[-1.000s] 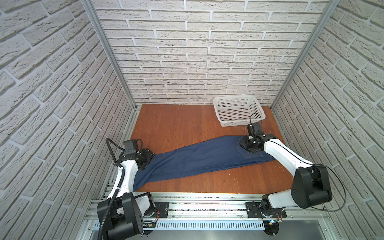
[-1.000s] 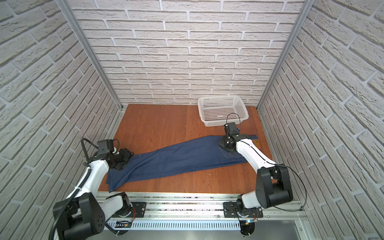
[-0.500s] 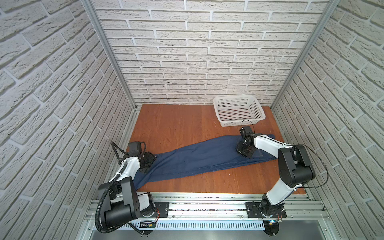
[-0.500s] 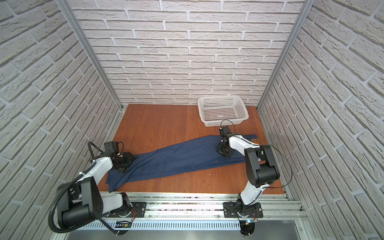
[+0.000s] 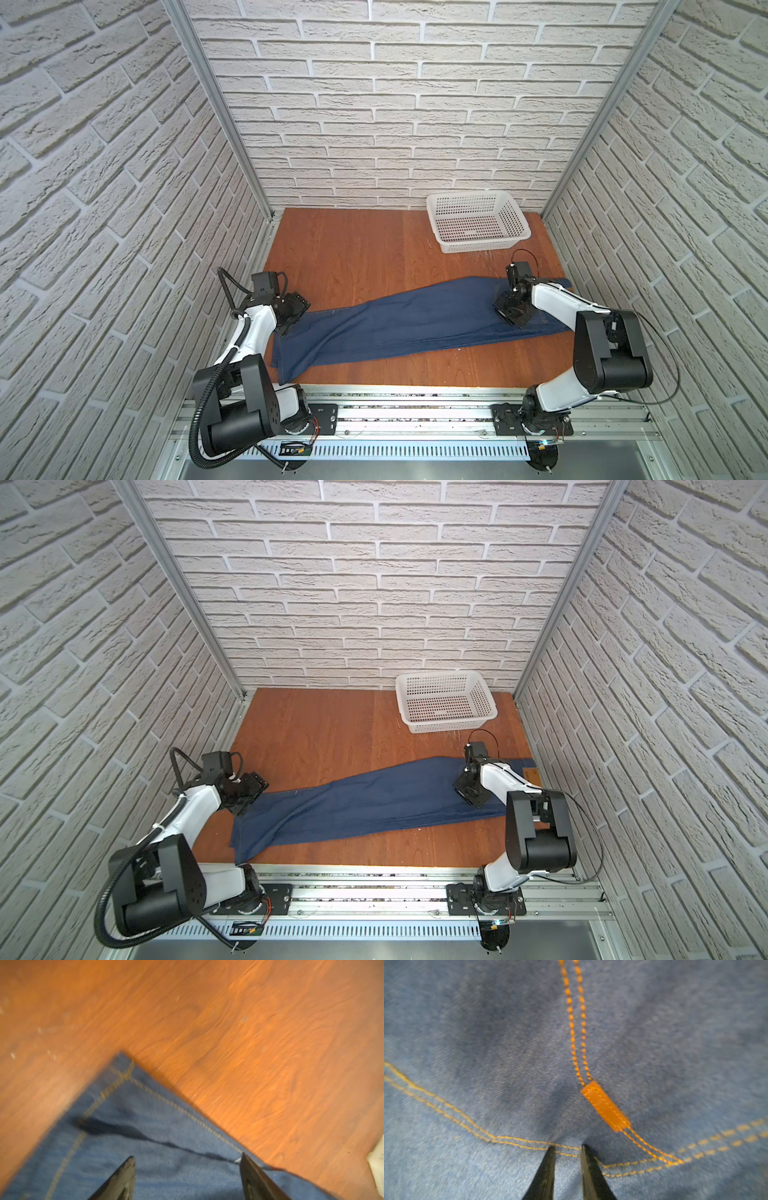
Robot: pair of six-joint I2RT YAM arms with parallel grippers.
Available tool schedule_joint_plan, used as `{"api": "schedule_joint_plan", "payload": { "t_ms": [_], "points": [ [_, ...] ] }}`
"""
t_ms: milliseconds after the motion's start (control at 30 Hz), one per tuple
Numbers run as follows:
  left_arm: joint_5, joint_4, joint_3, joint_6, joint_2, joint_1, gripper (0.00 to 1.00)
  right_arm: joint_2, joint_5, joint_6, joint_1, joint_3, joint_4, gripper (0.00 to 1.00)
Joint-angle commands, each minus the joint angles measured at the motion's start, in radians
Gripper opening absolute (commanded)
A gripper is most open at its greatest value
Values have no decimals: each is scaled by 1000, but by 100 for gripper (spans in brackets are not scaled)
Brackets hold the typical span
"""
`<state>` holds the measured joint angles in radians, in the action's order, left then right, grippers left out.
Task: Fold and stack the trousers
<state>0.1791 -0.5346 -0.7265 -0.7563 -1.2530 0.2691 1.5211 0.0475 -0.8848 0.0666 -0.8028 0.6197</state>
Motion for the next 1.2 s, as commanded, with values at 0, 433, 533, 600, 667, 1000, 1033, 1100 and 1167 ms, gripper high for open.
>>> {"api": "schedule_joint_plan", "payload": {
  "t_ms": [0, 433, 533, 600, 667, 1000, 1033, 1100, 1167],
  "points": [
    [-28, -83, -62, 97, -13, 25, 77, -76, 88, -16, 47, 85, 115, 25],
    [-70, -236, -141, 212, -114, 18, 67, -245, 7, 67, -102, -54, 116, 26],
    [-80, -272, -166, 232, -146, 11, 67, -232, -34, 64, -180, -51, 67, 25],
    [-99, -291, -177, 249, -162, 9, 67, -211, -46, 62, -232, -49, 37, 25],
    [-108, -300, -182, 265, -176, 9, 67, -188, -52, 63, -279, -47, 15, 24],
    [-121, -359, -213, 296, -201, 3, 63, -96, -48, 52, -447, -15, -65, 22],
    [-125, -366, -216, 292, -210, 1, 64, -83, -51, 51, -453, -8, -74, 22],
    [-122, -367, -211, 282, -229, -1, 65, -50, -58, 52, -458, -2, -87, 22],
    [-124, -361, -196, 268, -242, -8, 65, -7, -63, 48, -460, 0, -92, 20]
  ]
}}
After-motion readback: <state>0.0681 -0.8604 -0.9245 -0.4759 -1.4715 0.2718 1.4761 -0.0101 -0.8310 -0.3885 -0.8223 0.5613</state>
